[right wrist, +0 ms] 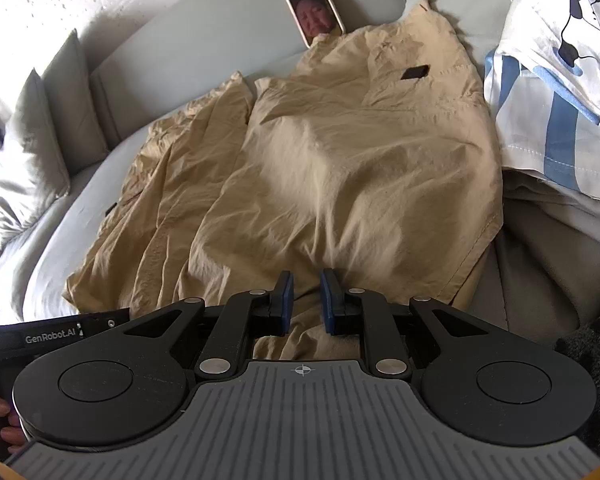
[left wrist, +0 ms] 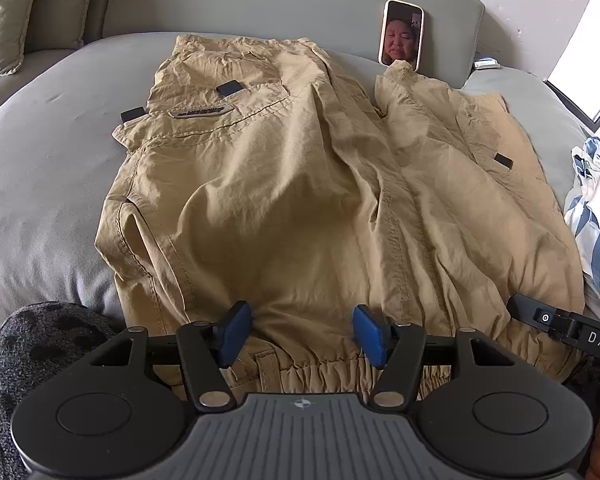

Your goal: Fold clothes

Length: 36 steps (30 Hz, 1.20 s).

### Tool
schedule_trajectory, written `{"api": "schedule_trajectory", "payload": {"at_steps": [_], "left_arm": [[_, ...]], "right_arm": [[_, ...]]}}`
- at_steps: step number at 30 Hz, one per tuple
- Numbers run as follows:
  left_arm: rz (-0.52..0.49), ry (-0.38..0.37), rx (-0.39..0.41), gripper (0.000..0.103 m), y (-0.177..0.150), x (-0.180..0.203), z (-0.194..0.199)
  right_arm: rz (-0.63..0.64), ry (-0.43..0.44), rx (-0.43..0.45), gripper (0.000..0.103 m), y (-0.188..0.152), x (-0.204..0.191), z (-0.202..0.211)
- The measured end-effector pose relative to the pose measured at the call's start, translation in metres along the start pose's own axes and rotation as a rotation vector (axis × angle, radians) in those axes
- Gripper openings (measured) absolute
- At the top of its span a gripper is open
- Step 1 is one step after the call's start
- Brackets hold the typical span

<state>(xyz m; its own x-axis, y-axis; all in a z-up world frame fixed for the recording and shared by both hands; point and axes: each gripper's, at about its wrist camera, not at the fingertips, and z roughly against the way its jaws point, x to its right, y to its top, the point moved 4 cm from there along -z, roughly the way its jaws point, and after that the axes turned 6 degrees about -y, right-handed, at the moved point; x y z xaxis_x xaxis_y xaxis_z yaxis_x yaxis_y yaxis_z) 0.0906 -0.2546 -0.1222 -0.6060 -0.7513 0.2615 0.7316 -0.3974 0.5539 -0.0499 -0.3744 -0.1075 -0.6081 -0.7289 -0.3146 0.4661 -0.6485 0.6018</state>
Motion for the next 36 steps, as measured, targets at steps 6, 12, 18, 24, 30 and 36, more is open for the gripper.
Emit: {"api": "schedule_trajectory", "payload": {"at_steps": [6, 12, 18, 24, 30, 36], "left_arm": [[-0.003, -0.006, 0.002, 0.060, 0.000, 0.001, -0.001], [0.006, -0.020, 0.001, 0.061, 0.000, -0.002, 0.002], [0.126, -0.109, 0.003, 0.059, 0.003, -0.013, 0.029], [0.143, -0.146, -0.027, 0.058, 0.000, -0.013, 0.043], [0.128, -0.150, -0.005, 0.058, -0.002, -0.011, 0.055], [0.145, -0.157, 0.013, 0.058, -0.001, -0.015, 0.059]], "right_arm": [[-0.003, 0.004, -0.004, 0.021, 0.001, -0.005, -0.003], [-0.008, 0.011, -0.010, 0.022, 0.001, -0.003, -0.002], [-0.090, 0.001, 0.042, 0.049, 0.016, 0.016, 0.048], [-0.237, -0.012, -0.056, 0.076, 0.007, 0.043, 0.069], [-0.072, -0.085, -0.117, 0.076, -0.010, 0.021, 0.044], [-0.126, 0.025, -0.116, 0.054, -0.029, 0.010, 0.023]]}}
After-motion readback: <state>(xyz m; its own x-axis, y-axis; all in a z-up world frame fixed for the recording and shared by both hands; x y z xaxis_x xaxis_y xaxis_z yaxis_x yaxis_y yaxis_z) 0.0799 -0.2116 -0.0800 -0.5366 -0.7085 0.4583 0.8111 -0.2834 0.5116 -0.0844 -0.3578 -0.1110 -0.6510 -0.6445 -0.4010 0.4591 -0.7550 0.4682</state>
